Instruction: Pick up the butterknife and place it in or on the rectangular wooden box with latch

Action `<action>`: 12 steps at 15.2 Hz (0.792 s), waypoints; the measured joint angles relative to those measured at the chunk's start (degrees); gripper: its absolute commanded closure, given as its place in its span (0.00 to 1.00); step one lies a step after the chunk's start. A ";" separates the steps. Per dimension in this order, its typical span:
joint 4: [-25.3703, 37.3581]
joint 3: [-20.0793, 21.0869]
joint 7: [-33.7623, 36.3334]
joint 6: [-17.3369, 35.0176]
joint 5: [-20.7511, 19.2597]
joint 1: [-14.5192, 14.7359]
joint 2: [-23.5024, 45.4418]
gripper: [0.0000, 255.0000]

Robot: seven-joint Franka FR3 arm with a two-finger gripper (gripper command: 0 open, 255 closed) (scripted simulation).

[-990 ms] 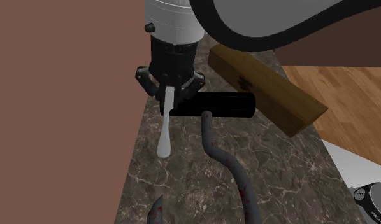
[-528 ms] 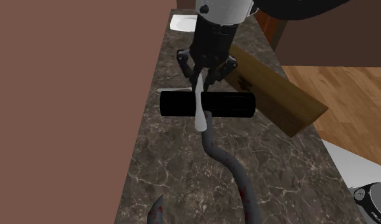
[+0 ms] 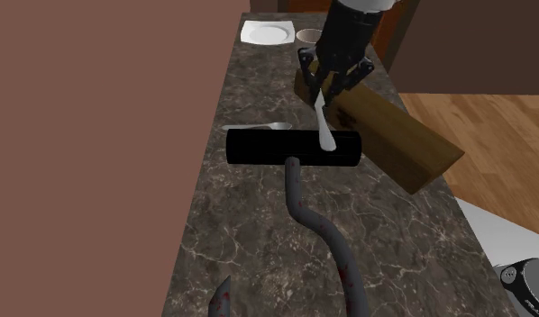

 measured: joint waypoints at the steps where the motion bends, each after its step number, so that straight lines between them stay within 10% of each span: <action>1: -0.92 -0.98 -1.64 -0.31 0.20 -0.61 -1.02 1.00; 12: -2.25 -10.64 -17.05 -3.13 -0.15 -6.78 -3.22 1.00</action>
